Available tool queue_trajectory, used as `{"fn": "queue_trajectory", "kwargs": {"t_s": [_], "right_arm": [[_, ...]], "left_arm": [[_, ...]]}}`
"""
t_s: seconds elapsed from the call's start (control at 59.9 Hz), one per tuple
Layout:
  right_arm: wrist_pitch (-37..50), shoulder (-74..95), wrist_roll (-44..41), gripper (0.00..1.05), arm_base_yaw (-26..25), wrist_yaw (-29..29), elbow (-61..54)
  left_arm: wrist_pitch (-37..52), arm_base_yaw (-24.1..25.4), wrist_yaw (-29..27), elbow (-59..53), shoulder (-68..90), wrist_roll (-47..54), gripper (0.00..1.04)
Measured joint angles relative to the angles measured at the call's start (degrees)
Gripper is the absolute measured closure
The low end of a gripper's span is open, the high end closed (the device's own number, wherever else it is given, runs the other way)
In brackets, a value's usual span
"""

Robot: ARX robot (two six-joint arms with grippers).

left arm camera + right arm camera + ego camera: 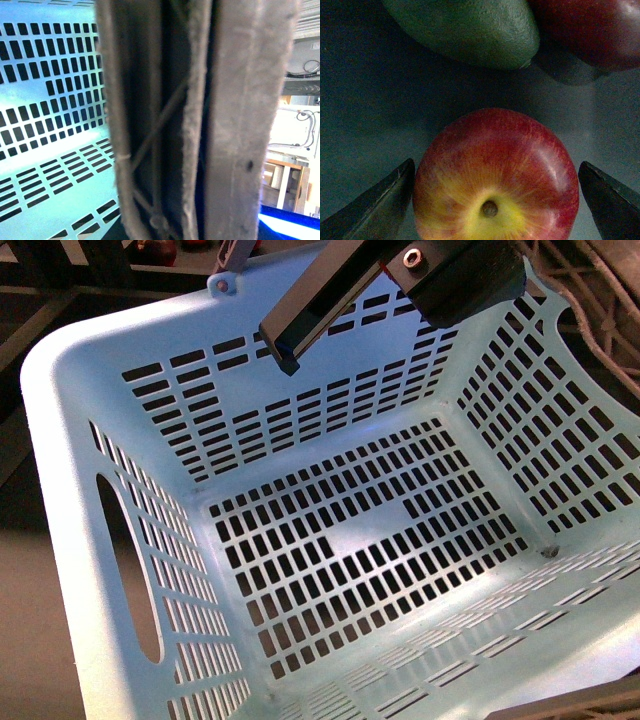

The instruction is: Pick apple with right arm and hold basket with left

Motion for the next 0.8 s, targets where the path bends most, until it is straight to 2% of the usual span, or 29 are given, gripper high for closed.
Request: {"fn": "queue_trajectory", "kwargs": {"t_s": [0.317, 0.484, 0.801], "right_arm": [[-0.28, 2.05, -0.04, 0.09, 0.13, 0.35, 0.74], [-0.2, 2.05, -0.07, 0.23, 0.2, 0.33, 0.52], [-0.61, -3.1, -1.42, 0.25, -1.42, -1.6, -3.39]], "left_arm": [[0.0, 0.0, 0.0, 0.0, 0.0, 0.0, 0.89], [0.0, 0.0, -0.02, 0.0, 0.0, 0.0, 0.89], [0.0, 0.0, -0.02, 0.0, 0.0, 0.0, 0.89]]}}
